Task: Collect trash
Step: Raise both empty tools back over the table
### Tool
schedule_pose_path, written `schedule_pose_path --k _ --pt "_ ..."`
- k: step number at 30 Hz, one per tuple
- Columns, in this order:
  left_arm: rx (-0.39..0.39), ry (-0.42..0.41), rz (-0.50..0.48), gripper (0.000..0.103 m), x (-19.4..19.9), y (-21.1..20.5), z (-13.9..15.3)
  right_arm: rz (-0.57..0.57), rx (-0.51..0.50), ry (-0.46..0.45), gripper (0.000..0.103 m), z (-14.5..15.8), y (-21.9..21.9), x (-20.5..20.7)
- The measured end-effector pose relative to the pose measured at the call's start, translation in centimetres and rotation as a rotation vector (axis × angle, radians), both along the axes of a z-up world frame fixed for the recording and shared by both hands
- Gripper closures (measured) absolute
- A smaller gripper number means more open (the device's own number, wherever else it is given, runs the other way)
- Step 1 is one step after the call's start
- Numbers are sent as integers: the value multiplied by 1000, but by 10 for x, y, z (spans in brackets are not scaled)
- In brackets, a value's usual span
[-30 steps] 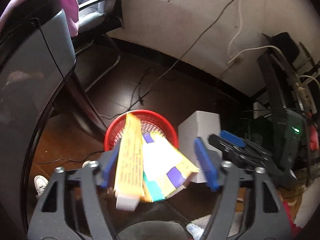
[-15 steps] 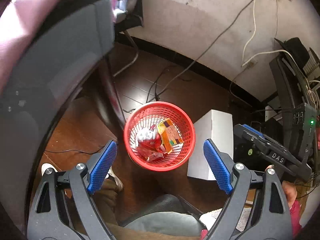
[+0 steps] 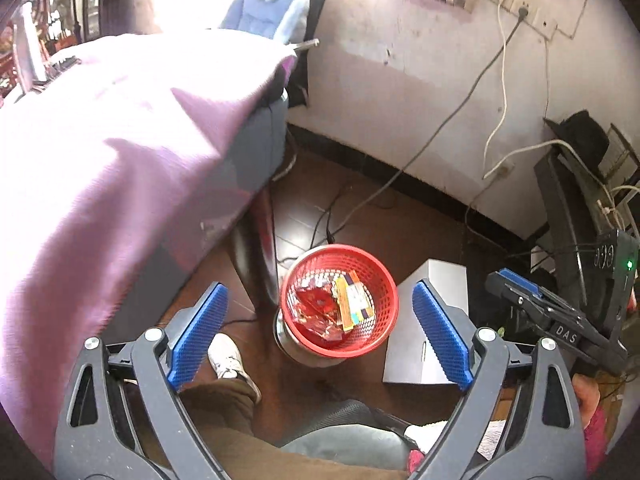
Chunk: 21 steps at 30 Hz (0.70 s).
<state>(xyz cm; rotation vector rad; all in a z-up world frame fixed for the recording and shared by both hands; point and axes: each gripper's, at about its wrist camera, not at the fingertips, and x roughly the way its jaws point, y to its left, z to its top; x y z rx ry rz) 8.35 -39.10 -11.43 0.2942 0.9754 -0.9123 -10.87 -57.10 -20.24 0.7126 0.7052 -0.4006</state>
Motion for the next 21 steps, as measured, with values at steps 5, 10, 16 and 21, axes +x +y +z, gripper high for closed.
schedule_pose_path --k 5,10,16,21 --pt "-34 -26 10 12 -7 11 20 28 -46 -22 31 25 16 -1" --pt "-73 -73 13 12 -17 25 42 43 -104 -43 23 49 33 -7" --pt "-113 -119 42 9 -20 48 67 54 -171 -80 16 79 51 -16" --pt "-96 -190 120 8 -4 80 87 73 -209 -106 10 100 64 -16"
